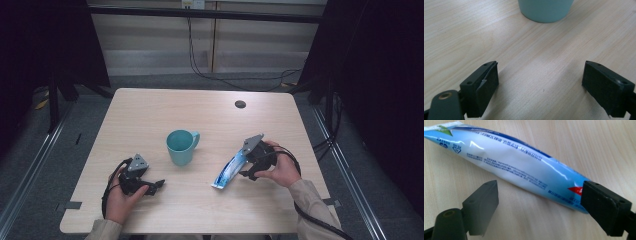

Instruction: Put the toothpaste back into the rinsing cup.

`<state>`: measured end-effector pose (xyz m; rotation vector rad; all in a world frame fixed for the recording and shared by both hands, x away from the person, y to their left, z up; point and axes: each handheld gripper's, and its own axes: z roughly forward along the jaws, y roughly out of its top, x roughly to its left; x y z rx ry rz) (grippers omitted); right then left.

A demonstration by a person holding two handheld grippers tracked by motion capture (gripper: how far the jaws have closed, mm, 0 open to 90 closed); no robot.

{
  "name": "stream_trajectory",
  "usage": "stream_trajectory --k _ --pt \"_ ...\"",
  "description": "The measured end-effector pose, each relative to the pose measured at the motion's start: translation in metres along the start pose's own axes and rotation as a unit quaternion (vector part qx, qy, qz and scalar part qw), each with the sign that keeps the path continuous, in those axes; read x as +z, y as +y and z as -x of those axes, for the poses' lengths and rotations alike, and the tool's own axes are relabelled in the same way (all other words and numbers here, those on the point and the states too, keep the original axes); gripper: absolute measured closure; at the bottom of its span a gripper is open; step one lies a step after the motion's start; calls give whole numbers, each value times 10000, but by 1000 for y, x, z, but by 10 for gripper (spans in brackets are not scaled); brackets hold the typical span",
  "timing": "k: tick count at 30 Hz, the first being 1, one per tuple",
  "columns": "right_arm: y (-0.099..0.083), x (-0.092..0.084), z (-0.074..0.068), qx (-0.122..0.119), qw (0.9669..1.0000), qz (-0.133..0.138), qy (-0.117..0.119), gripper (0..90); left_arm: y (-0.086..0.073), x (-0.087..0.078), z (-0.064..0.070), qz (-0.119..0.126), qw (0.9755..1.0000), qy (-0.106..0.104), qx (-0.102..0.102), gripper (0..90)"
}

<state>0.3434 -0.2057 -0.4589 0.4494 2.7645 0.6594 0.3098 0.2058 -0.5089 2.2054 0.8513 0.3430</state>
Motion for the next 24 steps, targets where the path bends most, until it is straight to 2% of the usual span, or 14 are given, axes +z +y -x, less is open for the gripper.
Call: stream_trajectory --k 5,6,9,10,13,14,21,24 --pt "4 -1 7 -87 9999 7 50 145 0 0 0 3 10000 -2 -4 134" --pt "6 -1 11 -101 9998 107 105 145 0 0 0 1 10000 -2 -2 134" --pt "7 -2 13 -57 9997 158 152 145 0 0 0 -7 10000 -2 9 134" --pt "9 0 15 -139 9997 118 155 145 0 0 0 -5 10000 -3 6 134" --pt "10 2 15 -177 9997 112 151 145 0 0 0 1 10000 0 -1 134" --pt "10 4 14 -198 9996 29 207 144 0 0 0 1 10000 -1 -4 134" --pt "10 11 14 -312 9991 72 262 144 0 0 0 1 10000 -2 -3 134" --pt "12 15 14 -430 9987 24 284 139 0 0 0 2 10000 -1 -3 134"
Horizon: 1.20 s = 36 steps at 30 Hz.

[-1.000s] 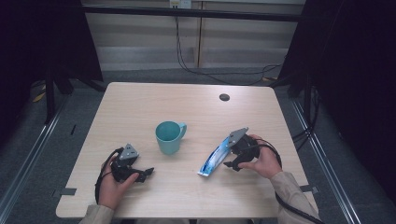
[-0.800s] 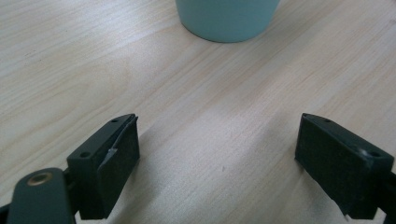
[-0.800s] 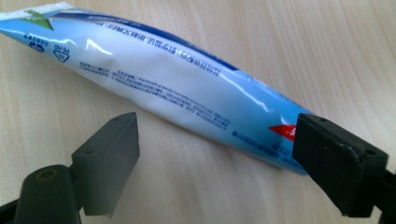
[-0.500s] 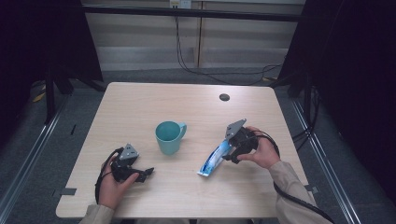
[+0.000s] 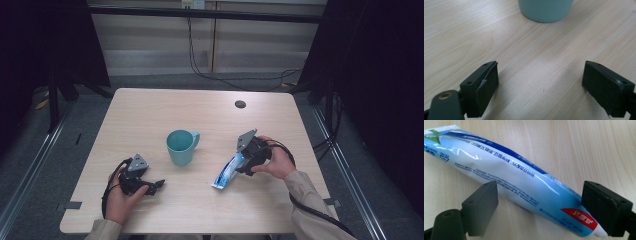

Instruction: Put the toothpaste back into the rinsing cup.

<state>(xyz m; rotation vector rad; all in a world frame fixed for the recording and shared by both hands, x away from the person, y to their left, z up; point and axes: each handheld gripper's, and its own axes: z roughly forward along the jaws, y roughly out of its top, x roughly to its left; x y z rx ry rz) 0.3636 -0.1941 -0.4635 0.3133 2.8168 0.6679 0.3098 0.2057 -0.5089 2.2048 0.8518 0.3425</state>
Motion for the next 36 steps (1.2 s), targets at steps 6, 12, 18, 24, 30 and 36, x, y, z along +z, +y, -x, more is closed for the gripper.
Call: stream_trajectory --k 6,12,18,24,30,36 --pt "1 5 1 -108 9999 13 14 138 0 0 0 0 10000 2 0 134" --pt "0 6 3 -70 9999 74 120 144 0 0 0 -1 10000 -1 -1 134" --pt "-3 10 -2 39 9988 -269 418 289 0 0 0 -1 10000 2 3 134" --pt "-8 1 -3 228 9974 -366 585 466 0 0 0 -1 10000 -3 0 134" --pt "-7 3 -3 276 9967 -467 600 469 0 0 0 2 10000 -4 4 134" --pt "-6 7 -3 399 9954 -583 644 464 0 0 0 2 10000 -2 4 134"
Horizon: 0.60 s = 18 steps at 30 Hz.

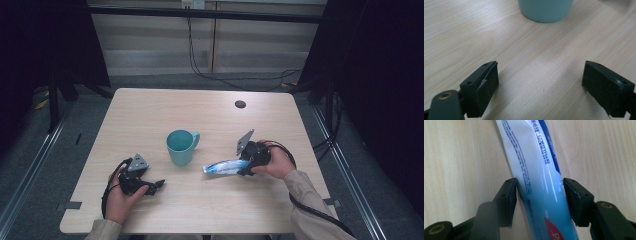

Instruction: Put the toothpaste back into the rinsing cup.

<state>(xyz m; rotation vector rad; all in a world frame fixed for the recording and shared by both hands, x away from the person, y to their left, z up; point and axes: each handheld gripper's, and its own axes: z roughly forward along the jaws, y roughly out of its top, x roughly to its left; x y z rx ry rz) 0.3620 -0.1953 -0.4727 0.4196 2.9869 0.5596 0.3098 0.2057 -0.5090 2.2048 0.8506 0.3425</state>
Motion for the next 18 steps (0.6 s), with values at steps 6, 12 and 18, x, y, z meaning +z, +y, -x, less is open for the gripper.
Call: stream_trajectory --k 6,12,18 --pt "0 1 -1 195 9994 -116 249 659 0 0 0 -1 10000 -1 1 134" --pt "-6 -3 -4 769 9966 132 279 729 0 0 0 -5 10000 1 -3 134" --pt "-18 -7 -8 958 9938 455 320 731 0 0 0 3 10000 -9 -11 135"
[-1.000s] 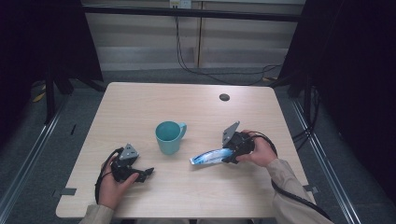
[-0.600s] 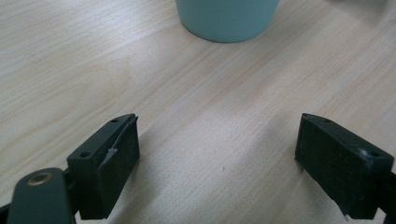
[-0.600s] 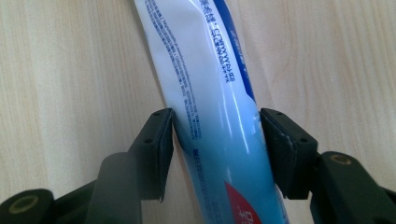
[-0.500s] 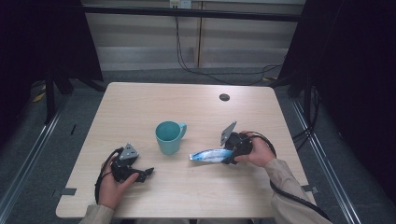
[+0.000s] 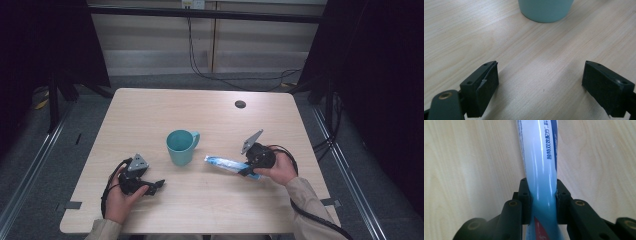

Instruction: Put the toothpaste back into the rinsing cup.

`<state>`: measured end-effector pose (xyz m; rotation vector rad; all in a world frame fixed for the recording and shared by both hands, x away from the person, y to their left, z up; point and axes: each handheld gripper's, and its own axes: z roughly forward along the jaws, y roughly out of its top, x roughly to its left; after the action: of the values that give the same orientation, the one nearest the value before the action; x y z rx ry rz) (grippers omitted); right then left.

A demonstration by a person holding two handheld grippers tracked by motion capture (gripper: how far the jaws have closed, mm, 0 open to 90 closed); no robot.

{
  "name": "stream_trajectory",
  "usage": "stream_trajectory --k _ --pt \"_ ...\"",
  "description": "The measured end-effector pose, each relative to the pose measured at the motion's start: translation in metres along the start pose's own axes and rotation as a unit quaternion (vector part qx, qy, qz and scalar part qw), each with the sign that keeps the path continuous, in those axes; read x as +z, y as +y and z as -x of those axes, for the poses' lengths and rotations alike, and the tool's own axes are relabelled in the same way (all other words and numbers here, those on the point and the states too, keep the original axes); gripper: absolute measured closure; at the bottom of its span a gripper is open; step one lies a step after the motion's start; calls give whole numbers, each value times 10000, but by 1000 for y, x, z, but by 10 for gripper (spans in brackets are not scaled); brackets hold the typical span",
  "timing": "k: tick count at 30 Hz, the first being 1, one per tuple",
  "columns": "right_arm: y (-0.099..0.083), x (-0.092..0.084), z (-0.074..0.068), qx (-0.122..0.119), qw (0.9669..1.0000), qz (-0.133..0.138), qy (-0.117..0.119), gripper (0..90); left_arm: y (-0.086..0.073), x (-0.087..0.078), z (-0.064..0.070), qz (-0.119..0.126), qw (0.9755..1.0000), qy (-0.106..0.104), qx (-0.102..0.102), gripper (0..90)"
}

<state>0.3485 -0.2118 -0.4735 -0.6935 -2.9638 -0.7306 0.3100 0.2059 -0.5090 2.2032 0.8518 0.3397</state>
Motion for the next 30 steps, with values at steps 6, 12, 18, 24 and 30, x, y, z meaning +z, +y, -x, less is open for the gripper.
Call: stream_trajectory --k 6,12,18,24,30 --pt "-12 -15 -1 271 9973 677 12 732 0 -1 -1 21 10000 10 -14 155" --pt "-21 -28 -2 582 9897 1311 21 734 6 -8 0 66 9996 -190 -173 188" --pt "-25 -36 -5 757 9824 1704 85 735 23 -6 20 298 9971 -642 -272 185" --pt "-20 -44 -11 749 9778 1956 48 735 42 4 38 256 9953 -920 -140 185" --pt "-12 -48 -15 707 9734 2180 70 735 55 14 53 193 9937 -1101 -47 184"
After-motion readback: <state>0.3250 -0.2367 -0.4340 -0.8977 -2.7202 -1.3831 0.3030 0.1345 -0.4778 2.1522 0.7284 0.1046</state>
